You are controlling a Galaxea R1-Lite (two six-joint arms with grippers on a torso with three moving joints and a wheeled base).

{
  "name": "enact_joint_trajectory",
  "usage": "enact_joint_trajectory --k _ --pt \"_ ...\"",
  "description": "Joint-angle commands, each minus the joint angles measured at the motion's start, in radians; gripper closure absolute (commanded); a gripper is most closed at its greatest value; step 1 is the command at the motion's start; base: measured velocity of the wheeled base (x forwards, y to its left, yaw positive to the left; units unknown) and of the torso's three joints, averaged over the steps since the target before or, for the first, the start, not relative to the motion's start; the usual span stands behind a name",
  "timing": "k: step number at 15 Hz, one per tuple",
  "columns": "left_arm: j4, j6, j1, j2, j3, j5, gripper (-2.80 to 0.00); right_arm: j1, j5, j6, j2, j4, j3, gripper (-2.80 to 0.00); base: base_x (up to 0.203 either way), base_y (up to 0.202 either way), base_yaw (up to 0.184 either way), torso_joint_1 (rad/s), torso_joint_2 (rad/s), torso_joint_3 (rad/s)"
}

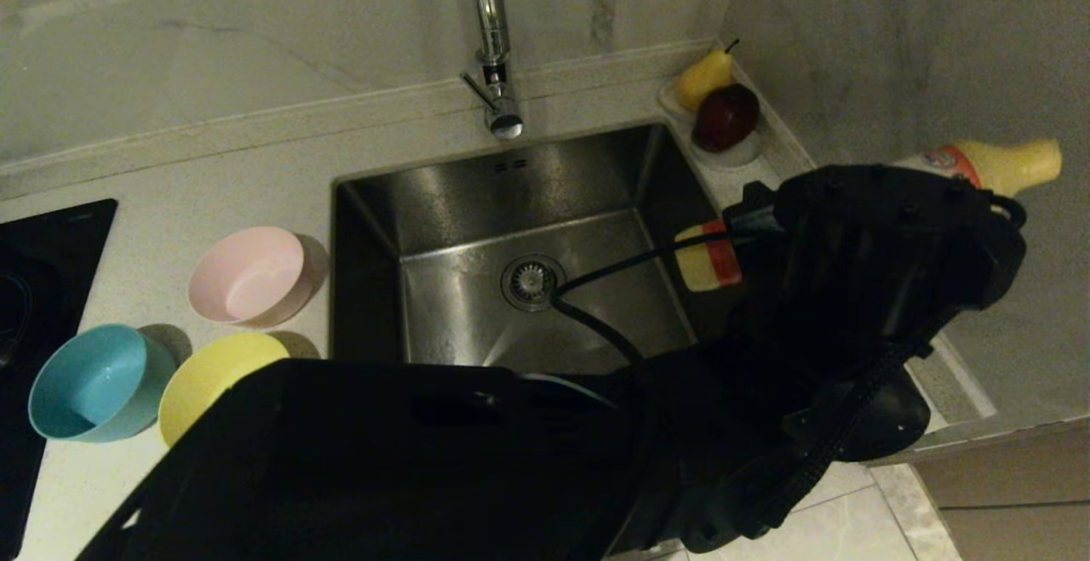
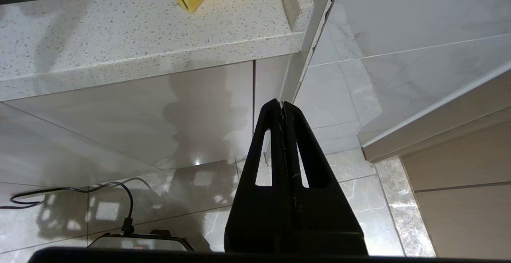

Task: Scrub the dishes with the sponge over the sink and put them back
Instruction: Place the dish soap on the table

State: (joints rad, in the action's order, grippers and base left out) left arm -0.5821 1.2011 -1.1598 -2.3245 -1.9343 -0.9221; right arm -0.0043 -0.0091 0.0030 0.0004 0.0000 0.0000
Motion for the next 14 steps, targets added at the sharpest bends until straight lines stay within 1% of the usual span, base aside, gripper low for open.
enact_joint_trajectory --k 1,5,8,10,14 --pt "-0.041 -0.047 0.0 0.083 0.0 0.004 0.0 0.0 0.0 0.0 0.001 0.0 0.0 0.0 0.0 0.0 0.0 0.0 0.0 0.0" --pt "-0.079 -0.192 0.002 0.215 0.0 0.01 0.0 0.0 0.0 0.0 0.001 0.0 0.0 0.0 0.0 0.0 0.0 0.0 0.0 0.0" --pt "-0.083 -0.227 0.002 0.31 -0.005 0.03 0.0 0.0 0.0 0.0 0.0 0.0 0.0 0.0 0.0 0.0 0.0 0.0 0.0 0.0" --pt "-0.094 -0.266 0.0 0.357 -0.006 0.045 0.0 0.0 0.0 0.0 0.001 0.0 0.0 0.0 0.0 0.0 0.0 0.0 0.0 0.0" --pt "-0.102 -0.281 0.001 0.465 -0.008 0.086 0.0 0.001 0.0 0.0 0.001 0.0 0.0 0.0 0.0 0.0 0.0 0.0 0.0 0.0"
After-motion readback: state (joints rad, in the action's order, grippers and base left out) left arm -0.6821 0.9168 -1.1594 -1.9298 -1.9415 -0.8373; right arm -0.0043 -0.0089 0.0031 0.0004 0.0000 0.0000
